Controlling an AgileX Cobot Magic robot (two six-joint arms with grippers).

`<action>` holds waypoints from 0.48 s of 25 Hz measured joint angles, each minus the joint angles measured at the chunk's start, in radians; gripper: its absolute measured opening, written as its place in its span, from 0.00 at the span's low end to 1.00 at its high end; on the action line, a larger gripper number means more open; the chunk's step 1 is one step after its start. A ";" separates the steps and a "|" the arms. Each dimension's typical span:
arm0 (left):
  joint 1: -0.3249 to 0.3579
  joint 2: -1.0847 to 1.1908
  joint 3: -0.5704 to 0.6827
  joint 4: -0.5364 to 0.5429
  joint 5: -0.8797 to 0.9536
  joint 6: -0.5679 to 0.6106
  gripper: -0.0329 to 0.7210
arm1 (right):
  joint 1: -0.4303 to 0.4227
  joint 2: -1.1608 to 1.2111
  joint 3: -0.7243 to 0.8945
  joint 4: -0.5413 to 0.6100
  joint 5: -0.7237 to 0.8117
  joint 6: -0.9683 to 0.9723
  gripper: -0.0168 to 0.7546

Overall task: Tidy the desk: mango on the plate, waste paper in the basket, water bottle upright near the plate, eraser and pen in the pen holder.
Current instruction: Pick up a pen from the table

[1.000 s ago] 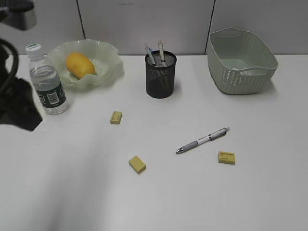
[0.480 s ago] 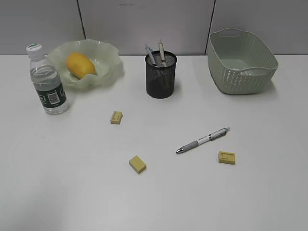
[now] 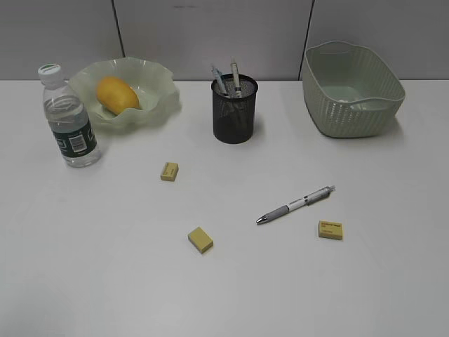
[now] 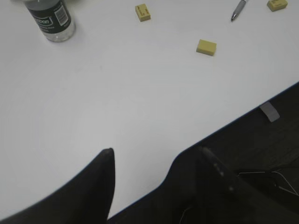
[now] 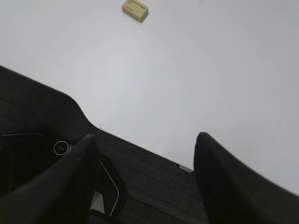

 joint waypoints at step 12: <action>0.000 -0.005 0.062 -0.003 -0.008 -0.002 0.60 | 0.000 0.000 0.000 -0.002 0.000 0.008 0.68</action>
